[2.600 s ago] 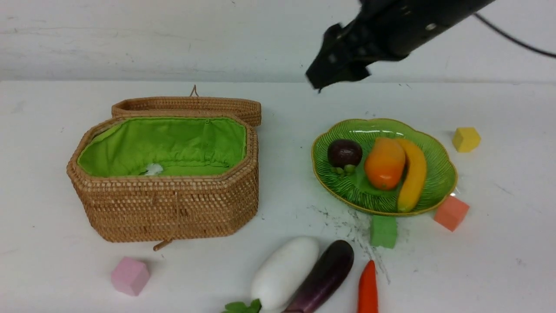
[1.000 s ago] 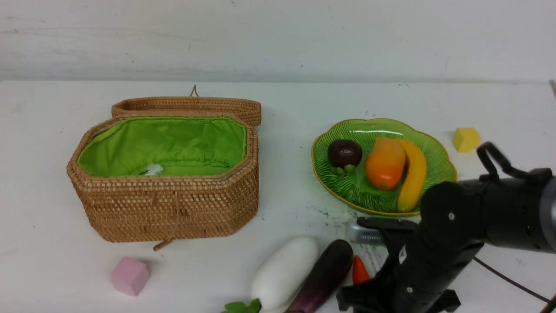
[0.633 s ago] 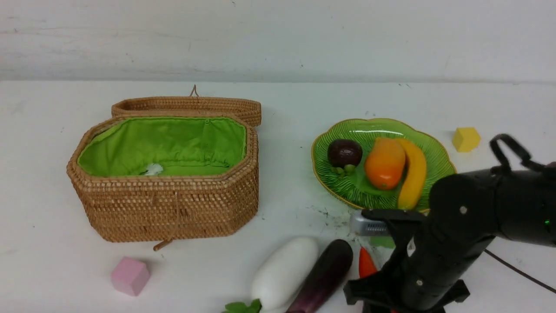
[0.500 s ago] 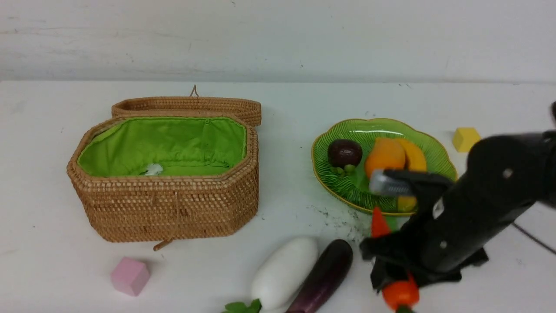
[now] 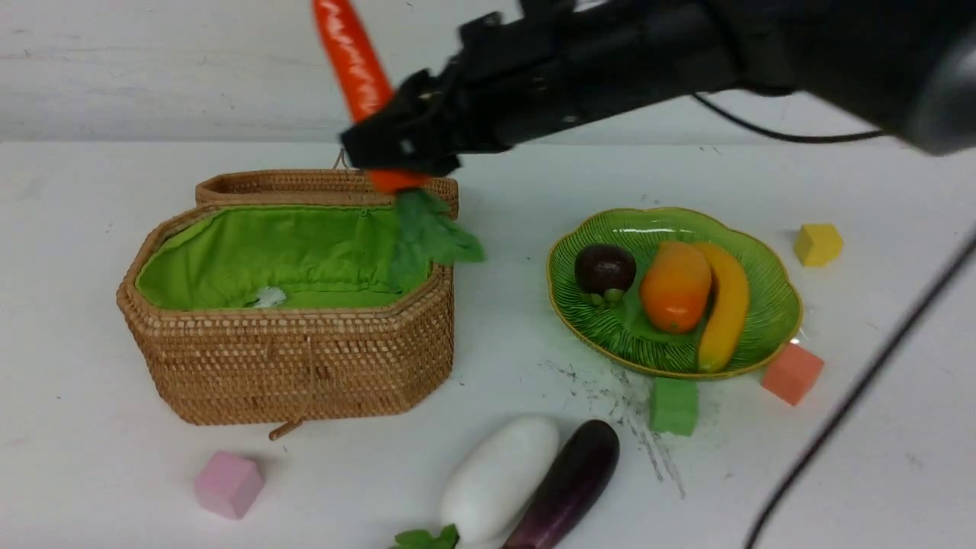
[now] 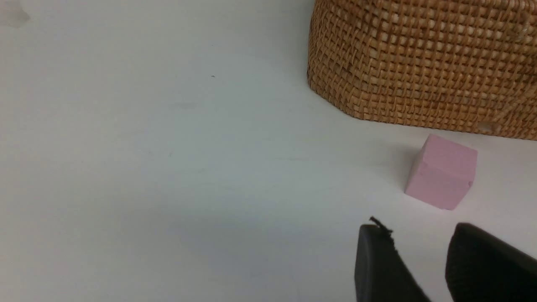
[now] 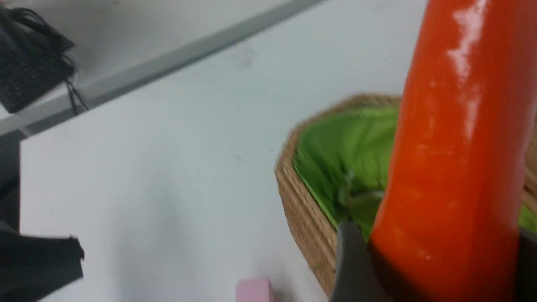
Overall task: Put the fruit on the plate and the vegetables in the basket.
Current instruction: Use the right arm to grab a carrot and put it into the left basket
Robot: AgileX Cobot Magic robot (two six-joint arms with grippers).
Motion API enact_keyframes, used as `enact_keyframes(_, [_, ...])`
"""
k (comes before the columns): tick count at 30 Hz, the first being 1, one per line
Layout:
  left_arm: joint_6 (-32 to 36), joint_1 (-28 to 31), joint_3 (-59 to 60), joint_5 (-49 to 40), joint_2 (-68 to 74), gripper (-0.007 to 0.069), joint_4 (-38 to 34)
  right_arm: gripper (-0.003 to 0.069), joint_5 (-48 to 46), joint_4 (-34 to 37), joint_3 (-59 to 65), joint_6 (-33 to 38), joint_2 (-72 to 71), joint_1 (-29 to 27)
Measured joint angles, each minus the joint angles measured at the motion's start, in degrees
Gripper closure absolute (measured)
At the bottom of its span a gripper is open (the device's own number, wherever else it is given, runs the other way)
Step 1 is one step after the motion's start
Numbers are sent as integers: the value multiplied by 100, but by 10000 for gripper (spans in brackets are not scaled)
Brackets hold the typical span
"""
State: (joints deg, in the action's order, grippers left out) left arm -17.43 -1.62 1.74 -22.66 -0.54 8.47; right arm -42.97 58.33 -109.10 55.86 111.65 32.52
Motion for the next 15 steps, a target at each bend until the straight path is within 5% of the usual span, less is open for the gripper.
enact_keyframes(5, [0,0,0,0,0,386,0,262,42,358,-1573,196,1566,94])
enact_keyframes(10, [0,0,0,0,0,386,0,248,37,-376,-2244,-519,2156,94])
enact_keyframes(15, [0,0,0,0,0,386,0,50,-402,-1604,-2312,-1487,2094,71])
